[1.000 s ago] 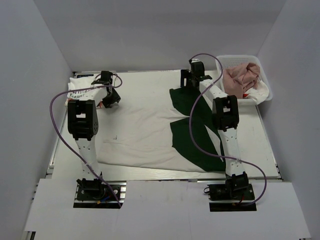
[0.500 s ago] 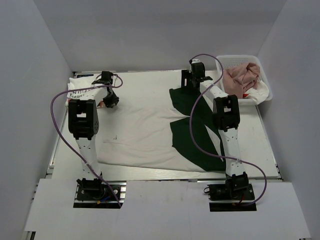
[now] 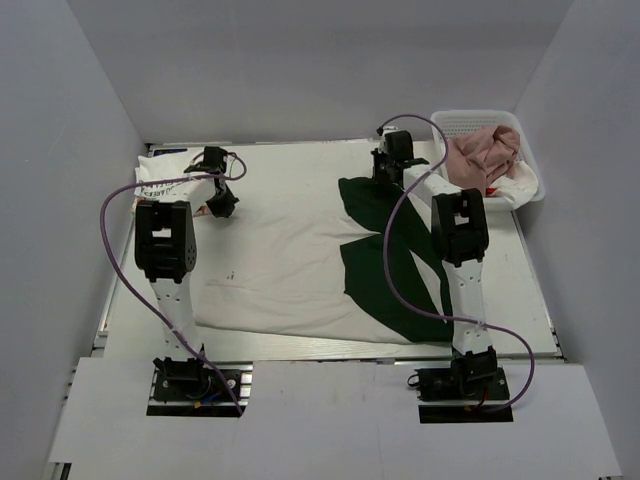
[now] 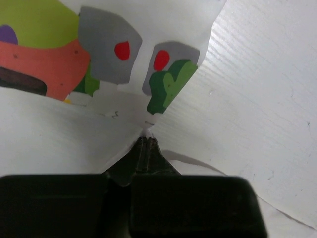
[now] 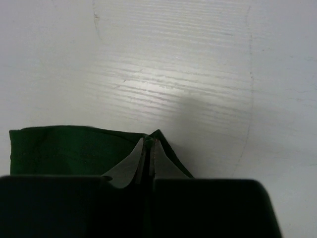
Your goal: Fold and stack the t-shirts
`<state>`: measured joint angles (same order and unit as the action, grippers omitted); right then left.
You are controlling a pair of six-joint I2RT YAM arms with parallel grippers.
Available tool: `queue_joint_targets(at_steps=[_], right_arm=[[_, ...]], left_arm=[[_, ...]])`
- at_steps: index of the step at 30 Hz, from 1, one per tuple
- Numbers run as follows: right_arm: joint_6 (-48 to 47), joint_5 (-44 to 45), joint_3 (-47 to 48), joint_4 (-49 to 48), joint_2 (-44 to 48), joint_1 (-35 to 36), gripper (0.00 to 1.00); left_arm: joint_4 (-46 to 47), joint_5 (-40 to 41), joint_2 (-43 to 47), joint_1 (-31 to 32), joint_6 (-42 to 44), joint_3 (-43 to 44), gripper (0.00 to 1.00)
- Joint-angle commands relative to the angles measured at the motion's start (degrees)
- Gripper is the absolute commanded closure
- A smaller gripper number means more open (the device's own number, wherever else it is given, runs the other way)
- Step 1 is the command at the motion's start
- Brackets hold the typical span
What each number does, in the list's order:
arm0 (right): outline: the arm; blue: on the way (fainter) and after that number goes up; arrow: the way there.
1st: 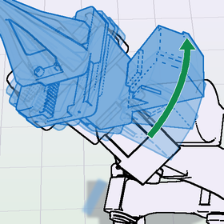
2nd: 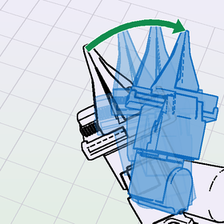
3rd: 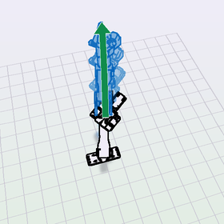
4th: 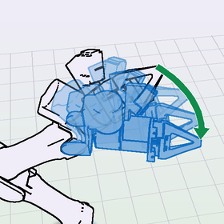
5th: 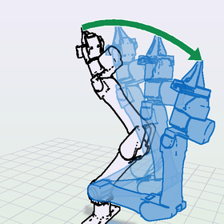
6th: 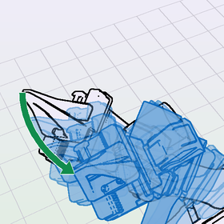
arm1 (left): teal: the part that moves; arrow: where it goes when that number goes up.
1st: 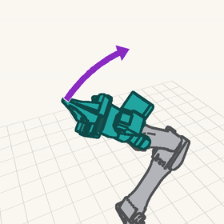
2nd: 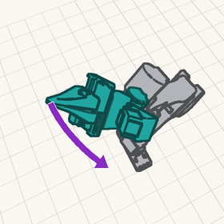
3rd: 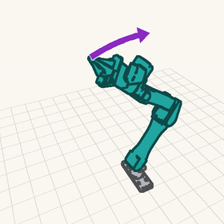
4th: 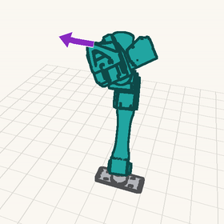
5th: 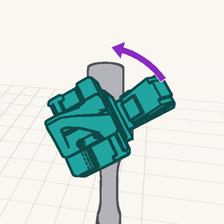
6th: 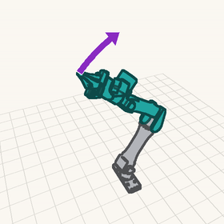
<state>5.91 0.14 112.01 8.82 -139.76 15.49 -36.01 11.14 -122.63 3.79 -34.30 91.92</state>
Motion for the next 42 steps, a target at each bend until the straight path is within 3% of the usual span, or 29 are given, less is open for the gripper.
queue_joint_targets(at_steps=[1,11,19,24,31,36,42], right_arm=[[-1.3,-2.3,-2.7,-1.4,6.9,0.3,1.00],[-2.5,-1.9,-24.3,-12.9,25.4,1.6,1.00],[-1.9,-0.4,-40.0,-15.2,42.9,2.9,1.00],[-1.7,1.5,-53.5,-17.0,55.5,3.8,1.00],[0.8,2.6,-63.9,-12.6,69.3,5.8,1.00],[3.8,2.5,-68.7,-9.1,76.6,7.4,1.00],[8.0,3.1,-72.5,3.9,84.4,10.1,1.00]], left_arm=[[-4.2,-1.6,4.1,0.5,-0.8,-2.6,1.00],[-3.5,-1.1,16.1,0.5,-2.4,-11.6,1.00],[0.0,2.2,28.0,0.5,-3.1,-18.7,1.00],[5.2,2.8,32.9,0.5,1.5,-20.6,1.00],[7.0,3.5,36.0,0.5,5.7,-22.5,1.00],[8.1,3.7,40.7,0.5,1.3,-30.7,1.00],[7.5,8.4,50.1,0.5,-8.2,-41.5,1.00]])
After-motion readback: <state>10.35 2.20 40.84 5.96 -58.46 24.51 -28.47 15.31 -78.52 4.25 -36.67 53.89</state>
